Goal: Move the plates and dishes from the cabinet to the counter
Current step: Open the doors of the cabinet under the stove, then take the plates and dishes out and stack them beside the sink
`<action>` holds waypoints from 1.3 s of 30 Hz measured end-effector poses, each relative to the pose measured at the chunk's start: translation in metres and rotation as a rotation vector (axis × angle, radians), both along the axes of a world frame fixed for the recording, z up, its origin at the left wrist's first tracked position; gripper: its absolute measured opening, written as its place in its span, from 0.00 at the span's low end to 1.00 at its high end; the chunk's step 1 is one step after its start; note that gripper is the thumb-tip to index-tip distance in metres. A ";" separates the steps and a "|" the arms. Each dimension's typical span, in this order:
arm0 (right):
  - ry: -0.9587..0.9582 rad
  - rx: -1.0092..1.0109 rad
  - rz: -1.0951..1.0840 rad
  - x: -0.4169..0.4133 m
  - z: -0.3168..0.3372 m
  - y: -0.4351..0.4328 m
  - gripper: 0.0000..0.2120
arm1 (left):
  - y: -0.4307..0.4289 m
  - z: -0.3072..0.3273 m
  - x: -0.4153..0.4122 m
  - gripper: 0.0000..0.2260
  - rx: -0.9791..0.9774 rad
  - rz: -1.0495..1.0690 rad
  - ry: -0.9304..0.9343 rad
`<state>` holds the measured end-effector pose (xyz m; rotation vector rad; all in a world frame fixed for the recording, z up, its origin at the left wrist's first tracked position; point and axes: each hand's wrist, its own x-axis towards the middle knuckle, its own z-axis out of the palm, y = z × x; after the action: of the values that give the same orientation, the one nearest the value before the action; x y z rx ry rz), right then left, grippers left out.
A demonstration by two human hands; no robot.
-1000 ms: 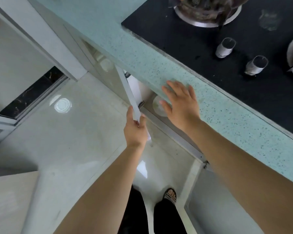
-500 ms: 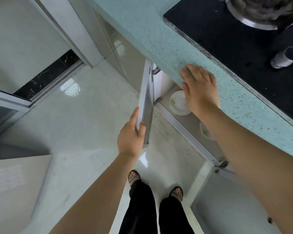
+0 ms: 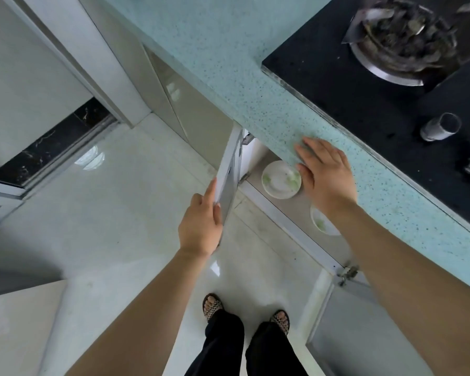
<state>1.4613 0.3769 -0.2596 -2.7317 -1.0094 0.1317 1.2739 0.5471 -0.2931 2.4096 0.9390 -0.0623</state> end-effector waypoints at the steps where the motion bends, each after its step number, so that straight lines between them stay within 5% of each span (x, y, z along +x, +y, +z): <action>1: -0.013 0.013 -0.001 0.000 -0.001 0.000 0.19 | 0.008 -0.002 0.000 0.22 -0.001 0.032 -0.018; 16: -0.043 -0.021 -0.031 0.002 -0.006 0.003 0.19 | 0.128 -0.009 0.015 0.14 0.100 -0.025 -0.114; 27: -0.005 -0.050 -0.058 -0.002 -0.002 0.004 0.20 | 0.155 -0.007 0.016 0.16 -0.084 -0.184 -0.118; 39: 0.176 0.077 -0.444 -0.127 0.026 -0.011 0.28 | 0.138 0.036 0.041 0.28 0.065 -0.801 -0.100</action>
<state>1.3340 0.3654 -0.2334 -2.7372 -0.3414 0.2451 1.3145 0.6850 -0.2574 2.6645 -0.1121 -0.2021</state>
